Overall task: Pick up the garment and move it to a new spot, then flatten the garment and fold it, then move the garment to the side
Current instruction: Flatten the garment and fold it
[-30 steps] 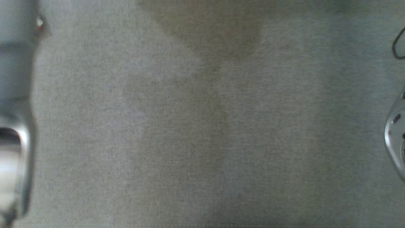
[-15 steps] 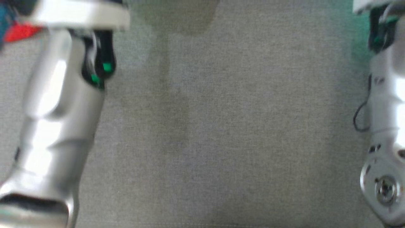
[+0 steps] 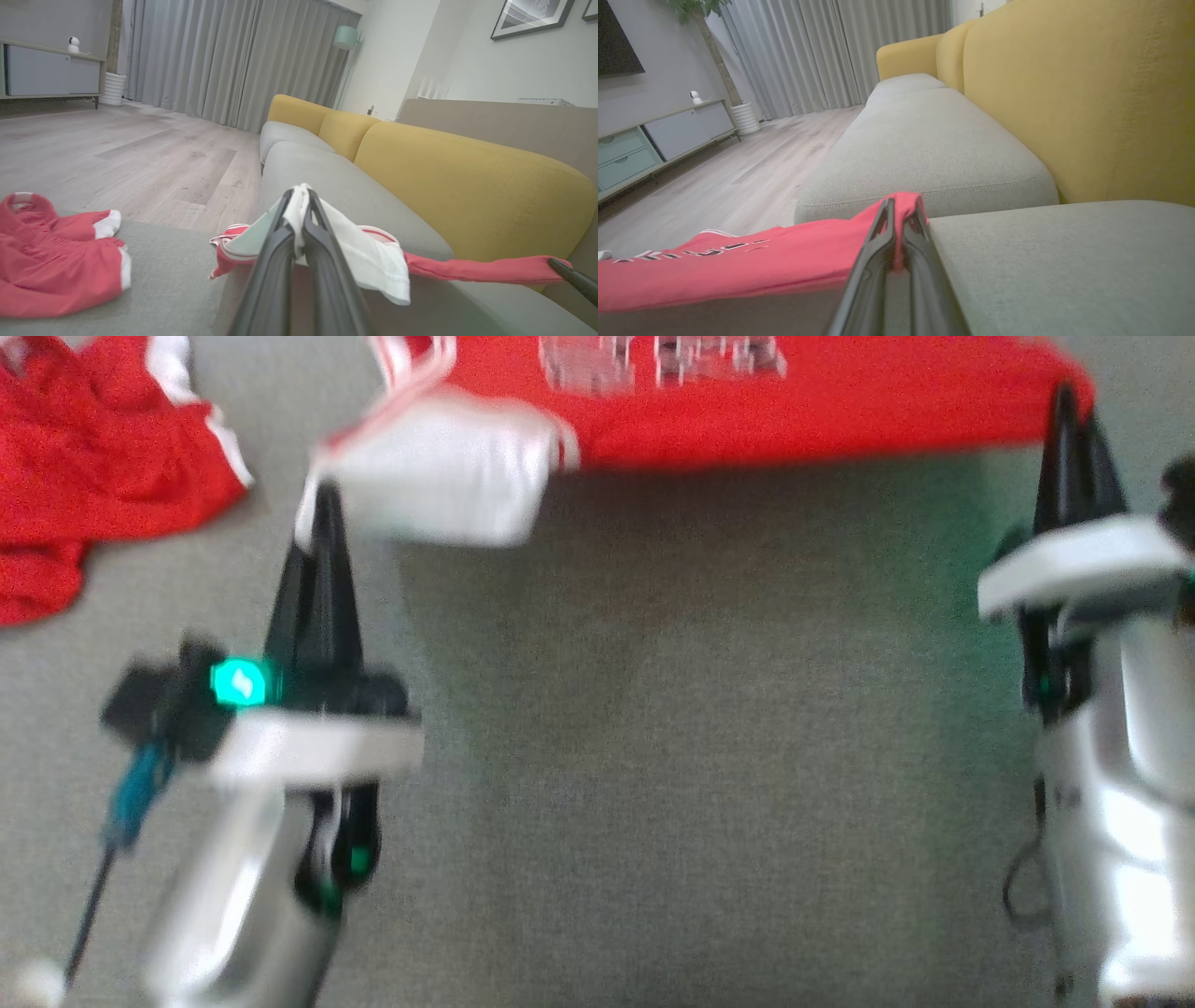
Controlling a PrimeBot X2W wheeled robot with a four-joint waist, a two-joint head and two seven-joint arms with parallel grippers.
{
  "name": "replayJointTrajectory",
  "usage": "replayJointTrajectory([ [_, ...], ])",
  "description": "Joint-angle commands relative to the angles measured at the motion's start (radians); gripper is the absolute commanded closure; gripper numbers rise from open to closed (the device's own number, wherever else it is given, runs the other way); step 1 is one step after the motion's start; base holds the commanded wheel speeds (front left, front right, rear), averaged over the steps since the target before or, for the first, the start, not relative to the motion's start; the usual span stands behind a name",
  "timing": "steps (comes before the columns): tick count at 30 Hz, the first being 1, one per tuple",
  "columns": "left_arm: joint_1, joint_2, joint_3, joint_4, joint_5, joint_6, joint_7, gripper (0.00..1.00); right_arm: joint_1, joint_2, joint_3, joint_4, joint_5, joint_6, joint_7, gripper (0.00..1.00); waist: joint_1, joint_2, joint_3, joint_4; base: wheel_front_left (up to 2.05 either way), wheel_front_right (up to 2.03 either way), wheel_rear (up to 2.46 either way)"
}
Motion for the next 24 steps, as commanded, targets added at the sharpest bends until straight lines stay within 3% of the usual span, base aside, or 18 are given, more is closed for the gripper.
replayJointTrajectory([
  [1, 0.061, 0.049, 0.034, -0.089, -0.003, 0.019, -0.004, 1.00, 0.071, 0.017, 0.045, -0.097, 0.036, -0.001, 0.031, 1.00, 0.0004, -0.0001, -0.097, -0.003, 0.00, 0.00, 0.00],
  [10, 0.434, 0.097, 0.010, -0.338, -0.022, 0.134, 0.064, 1.00, 0.525, 0.017, 0.037, -0.496, 0.094, -0.001, 0.231, 1.00, 0.0004, -0.0001, -0.230, -0.003, 0.00, 0.00, 0.00],
  [18, 0.562, 0.135, -0.009, -0.417, -0.028, 0.176, 0.120, 1.00, 0.782, 0.017, 0.002, -0.657, 0.163, -0.001, 0.330, 1.00, 0.0004, -0.0001, -0.264, 0.014, 0.00, 0.00, 0.00],
  [24, 0.575, 0.140, -0.037, -0.404, -0.036, 0.174, 0.160, 1.00, 0.813, 0.017, 0.026, -0.668, 0.164, -0.001, 0.382, 1.00, 0.0004, -0.0001, -0.249, 0.018, 0.00, 0.00, 0.00],
])
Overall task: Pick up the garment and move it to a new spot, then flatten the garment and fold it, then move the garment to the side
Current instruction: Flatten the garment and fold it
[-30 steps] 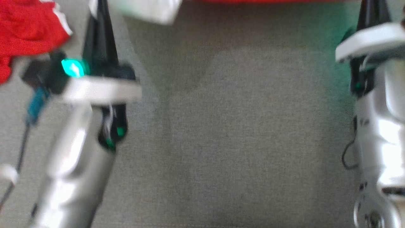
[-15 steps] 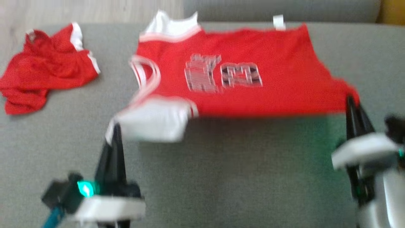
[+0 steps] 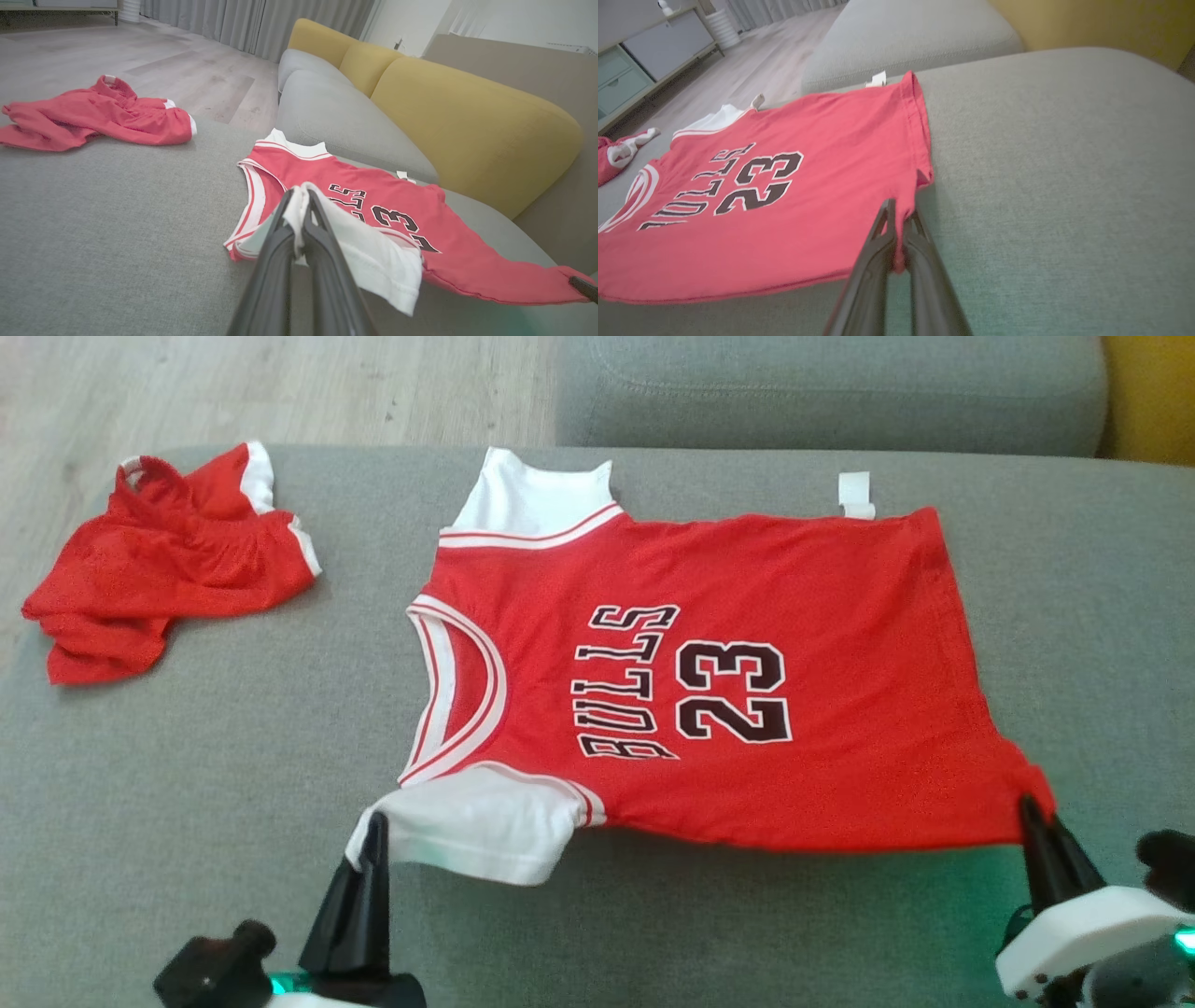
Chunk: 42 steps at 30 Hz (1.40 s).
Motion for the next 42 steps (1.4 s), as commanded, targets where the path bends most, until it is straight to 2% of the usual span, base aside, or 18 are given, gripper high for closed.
replayJointTrajectory([
  [1, -0.044, 0.006, 0.027, -0.023, -0.004, -0.003, 0.002, 1.00, -0.041, -0.010, 0.029, -0.038, -0.004, -0.001, 0.011, 1.00, -0.0001, -0.0001, 0.010, 0.001, 0.00, 0.00, 0.00],
  [10, -0.146, -0.046, -0.013, 0.099, -0.021, -0.053, 0.009, 1.00, -0.105, -0.010, 0.027, 0.036, 0.012, -0.001, 0.077, 1.00, -0.0001, -0.0001, 0.061, 0.010, 0.00, 0.00, 0.00],
  [19, -0.335, -0.105, 0.011, 0.228, -0.053, -0.096, 0.001, 1.00, -0.237, -0.010, 0.012, 0.167, 0.115, -0.001, 0.052, 1.00, -0.0001, -0.0001, 0.095, 0.004, 0.00, 0.00, 0.00],
  [24, -0.480, -0.126, 0.030, 0.354, -0.056, -0.126, -0.008, 1.00, -0.371, -0.010, -0.014, 0.252, 0.080, -0.001, 0.049, 1.00, -0.0001, -0.0001, 0.126, -0.010, 0.00, 0.00, 0.00],
  [28, -0.557, -0.127, 0.032, 0.428, -0.053, -0.146, -0.005, 1.00, -0.456, -0.009, 0.005, 0.298, 0.055, -0.001, 0.076, 1.00, -0.0001, -0.0001, 0.152, -0.023, 0.00, 0.00, 0.00],
  [39, -0.640, -0.137, 0.045, 0.544, -0.056, -0.174, -0.042, 1.00, -0.582, -0.009, 0.018, 0.390, -0.009, -0.001, 0.115, 1.00, -0.0001, -0.0001, 0.189, -0.037, 0.00, 0.00, 0.00],
  [40, -0.644, -0.139, 0.046, 0.550, -0.055, -0.178, -0.054, 0.73, -0.591, -0.009, 0.018, 0.397, -0.010, -0.001, 0.111, 0.71, -0.0001, -0.0001, 0.190, -0.037, 0.00, 0.00, 0.00],
  [41, -0.647, -0.142, 0.045, 0.555, -0.054, -0.185, -0.066, 0.58, -0.598, -0.009, 0.020, 0.402, -0.009, -0.001, 0.101, 0.16, -0.0001, -0.0001, 0.191, -0.037, 0.00, 0.00, 0.00],
  [42, -0.649, -0.145, 0.044, 0.560, -0.053, -0.191, -0.079, 0.00, -0.604, -0.009, 0.017, 0.406, -0.007, -0.001, 0.088, 0.00, -0.0001, -0.0001, 0.191, -0.036, 0.00, 0.00, 0.00],
])
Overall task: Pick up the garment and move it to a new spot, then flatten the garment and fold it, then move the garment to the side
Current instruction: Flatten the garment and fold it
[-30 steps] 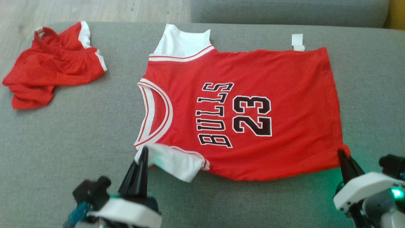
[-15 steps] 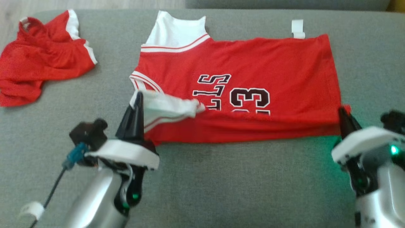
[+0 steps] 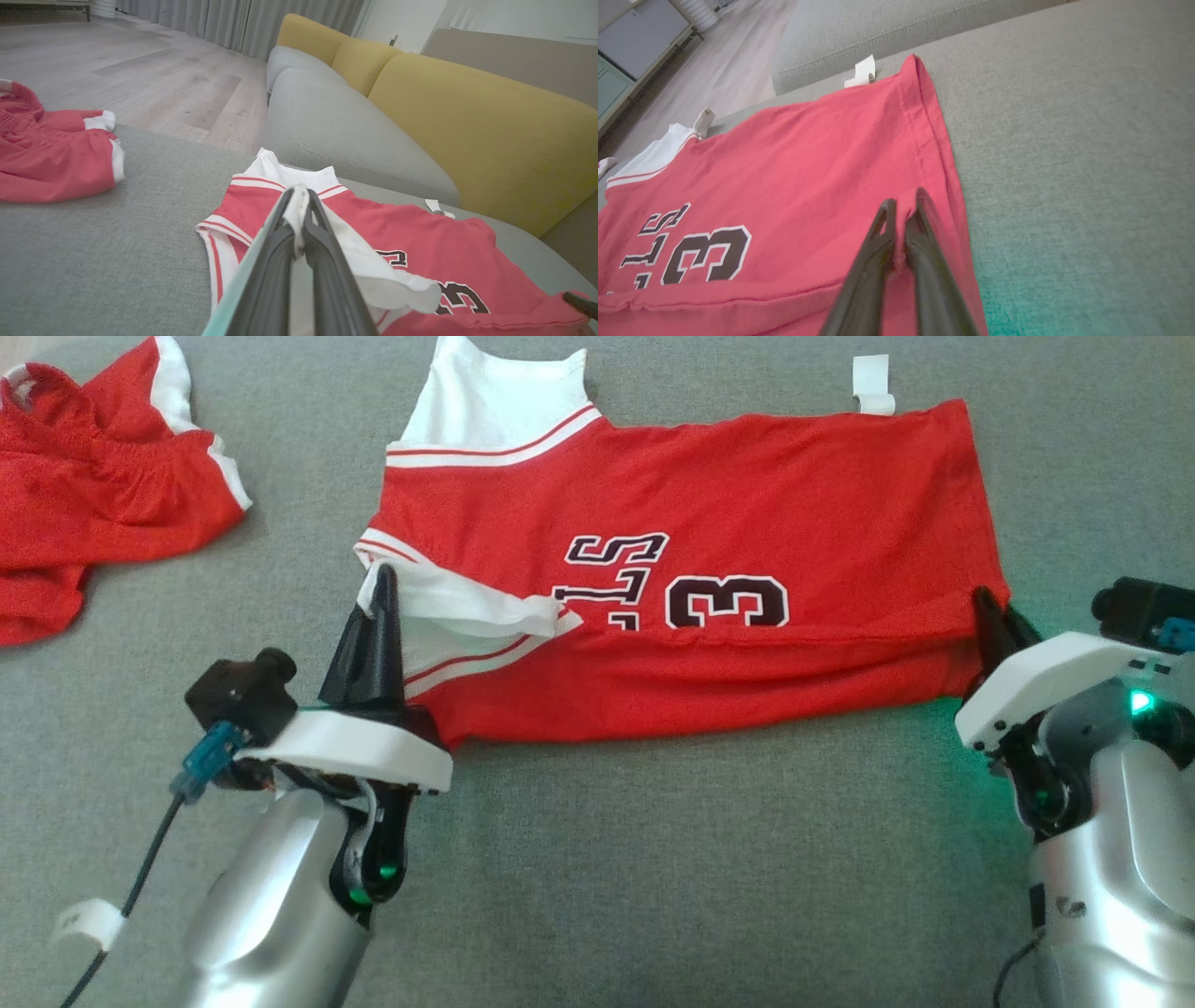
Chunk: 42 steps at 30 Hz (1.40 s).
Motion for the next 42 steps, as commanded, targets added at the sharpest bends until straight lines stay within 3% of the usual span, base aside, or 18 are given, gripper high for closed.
replayJointTrajectory([
  [1, -0.053, 0.007, 0.036, -0.020, 0.004, -0.010, -0.023, 0.00, -0.043, -0.006, 0.026, -0.029, 0.005, -0.001, -0.026, 0.00, -0.0001, -0.0001, 0.000, 0.001, 0.00, 0.00, 0.00],
  [8, -0.028, -0.016, 0.056, -0.034, 0.031, -0.032, -0.095, 0.00, -0.036, -0.006, 0.011, -0.031, 0.048, -0.001, -0.144, 0.00, -0.0001, -0.0001, -0.013, 0.007, 0.00, 0.00, 0.00],
  [15, 0.086, -0.008, 0.074, -0.094, 0.054, -0.033, -0.105, 0.00, 0.043, -0.006, 0.002, -0.127, 0.013, -0.001, -0.223, 0.00, -0.0001, -0.0001, -0.048, 0.004, 0.00, 0.00, 0.00],
  [19, 0.171, 0.008, 0.069, -0.109, 0.040, -0.011, -0.075, 0.00, 0.124, -0.006, -0.009, -0.208, -0.043, -0.001, -0.222, 0.00, -0.0001, -0.0001, -0.065, 0.005, 0.00, 0.00, 0.00],
  [24, 0.264, 0.016, 0.079, -0.099, -0.009, 0.042, 0.009, 0.00, 0.231, -0.006, -0.005, -0.300, -0.051, -0.001, -0.200, 0.00, -0.0001, -0.0001, -0.069, 0.003, 0.00, 0.00, 0.00],
  [28, 0.281, 0.007, 0.098, -0.082, -0.061, 0.058, 0.057, 0.00, 0.264, -0.006, -0.002, -0.322, -0.040, -0.001, -0.186, 0.00, -0.0001, -0.0001, -0.057, -0.005, 0.00, 0.00, 0.00],
  [41, 0.234, -0.026, 0.111, 0.000, -0.143, 0.042, 0.127, 0.00, 0.232, -0.006, 0.014, -0.263, -0.021, -0.001, -0.179, 0.00, -0.0001, -0.0001, -0.004, -0.030, 0.00, 0.00, 0.00],
  [42, 0.231, -0.028, 0.110, 0.006, -0.145, 0.039, 0.127, 0.21, 0.225, -0.006, 0.013, -0.249, -0.020, -0.001, -0.179, 0.00, -0.0001, -0.0001, -0.001, -0.031, 0.00, 0.00, 0.00],
])
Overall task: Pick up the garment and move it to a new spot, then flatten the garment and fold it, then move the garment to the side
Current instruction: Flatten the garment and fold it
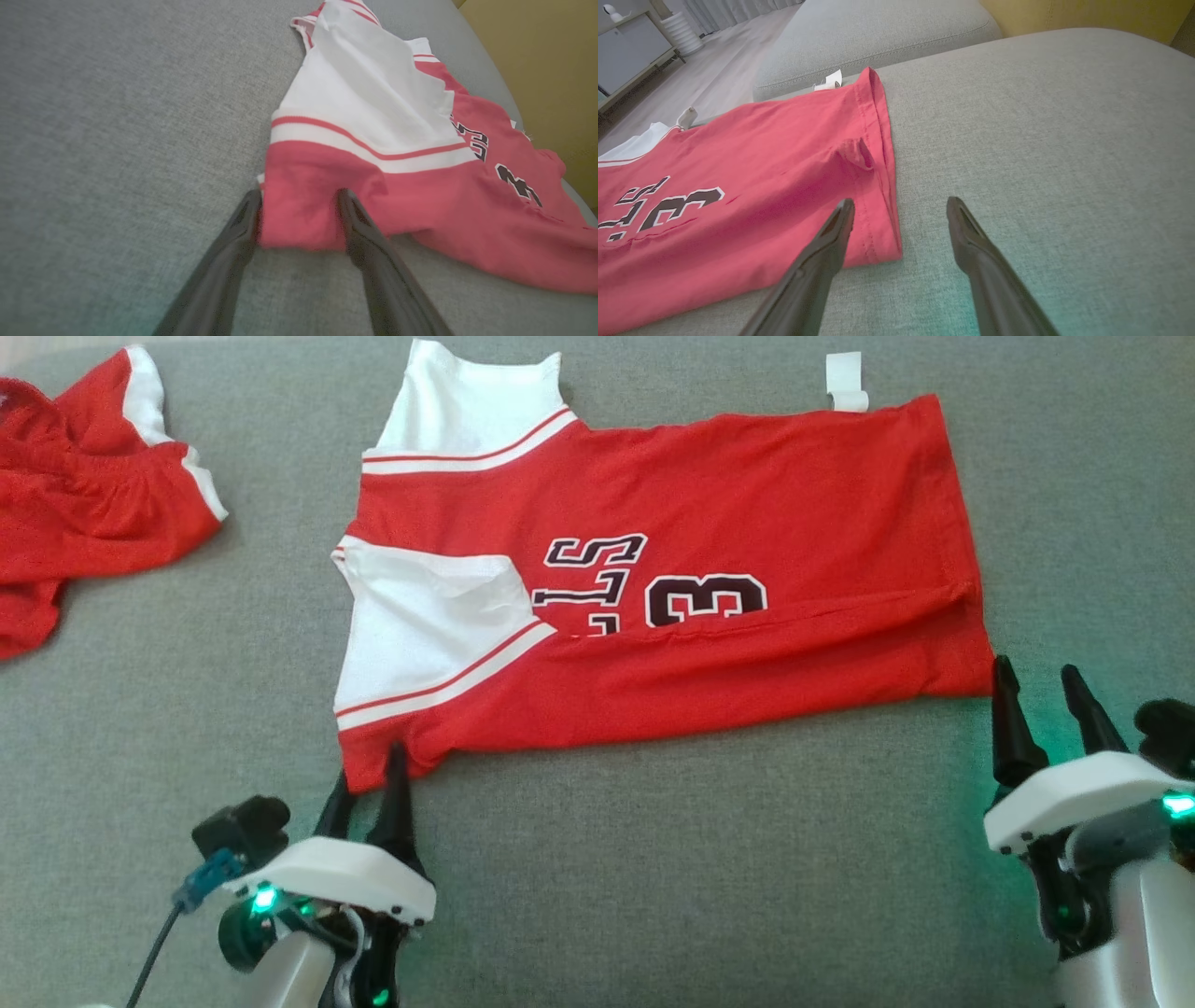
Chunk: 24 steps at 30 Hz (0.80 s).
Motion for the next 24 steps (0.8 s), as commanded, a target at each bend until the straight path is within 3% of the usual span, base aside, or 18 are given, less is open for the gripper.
replayJointTrajectory([
  [1, -0.024, 0.001, 0.037, -0.010, -0.012, -0.007, 0.004, 0.49, -0.039, -0.006, 0.024, -0.025, 0.004, -0.001, 0.001, 0.00, 0.0000, 0.0000, 0.003, 0.000, 0.00, 0.00, 0.00],
  [2, -0.028, -0.001, 0.035, -0.006, -0.013, -0.010, 0.003, 0.61, -0.046, -0.006, 0.025, -0.012, 0.000, -0.001, 0.000, 0.00, 0.0000, 0.0000, 0.006, 0.000, 0.00, 0.00, 0.00],
  [3, -0.031, -0.003, 0.033, -0.004, -0.013, -0.012, 0.002, 0.67, -0.054, -0.006, 0.027, 0.003, -0.001, -0.001, 0.001, 0.00, 0.0000, 0.0000, 0.008, 0.001, 0.00, 0.00, 0.00],
  [5, -0.038, -0.004, 0.031, -0.005, -0.010, -0.017, -0.005, 0.98, -0.069, -0.006, 0.033, 0.031, -0.005, -0.001, 0.004, 0.00, 0.0000, 0.0000, 0.011, 0.006, 0.00, 0.00, 0.00],
  [11, -0.054, 0.004, 0.030, -0.048, 0.005, -0.029, -0.036, 1.00, -0.100, -0.006, 0.047, 0.135, -0.006, -0.001, 0.047, 0.00, 0.0000, 0.0000, 0.013, 0.027, 0.00, 0.00, 0.00],
  [12, -0.056, 0.007, 0.030, -0.060, 0.010, -0.029, -0.041, 1.00, -0.106, -0.006, 0.049, 0.150, -0.002, -0.001, 0.049, 0.24, 0.0000, 0.0000, 0.012, 0.030, 0.00, 0.00, 0.00],
  [13, -0.058, 0.011, 0.031, -0.072, 0.015, -0.028, -0.046, 1.00, -0.111, -0.006, 0.051, 0.163, 0.005, -0.001, 0.050, 0.56, 0.0000, 0.0000, 0.011, 0.033, 0.00, 0.00, 0.00],
  [14, -0.059, 0.016, 0.031, -0.085, 0.020, -0.028, -0.050, 1.00, -0.117, -0.006, 0.052, 0.172, 0.014, -0.001, 0.046, 0.76, 0.0000, 0.0000, 0.009, 0.036, 0.00, 0.00, 0.00],
  [16, -0.061, 0.026, 0.033, -0.114, 0.028, -0.025, -0.055, 1.00, -0.129, -0.006, 0.051, 0.183, 0.029, -0.001, 0.033, 1.00, 0.0000, 0.0000, 0.004, 0.039, 0.00, 0.00, 0.00],
  [24, -0.044, 0.091, 0.037, -0.278, 0.063, -0.005, -0.038, 1.00, -0.118, -0.006, 0.014, 0.106, 0.094, -0.001, 0.019, 1.00, 0.0000, 0.0000, -0.034, 0.038, 0.00, 0.00, 0.00],
])
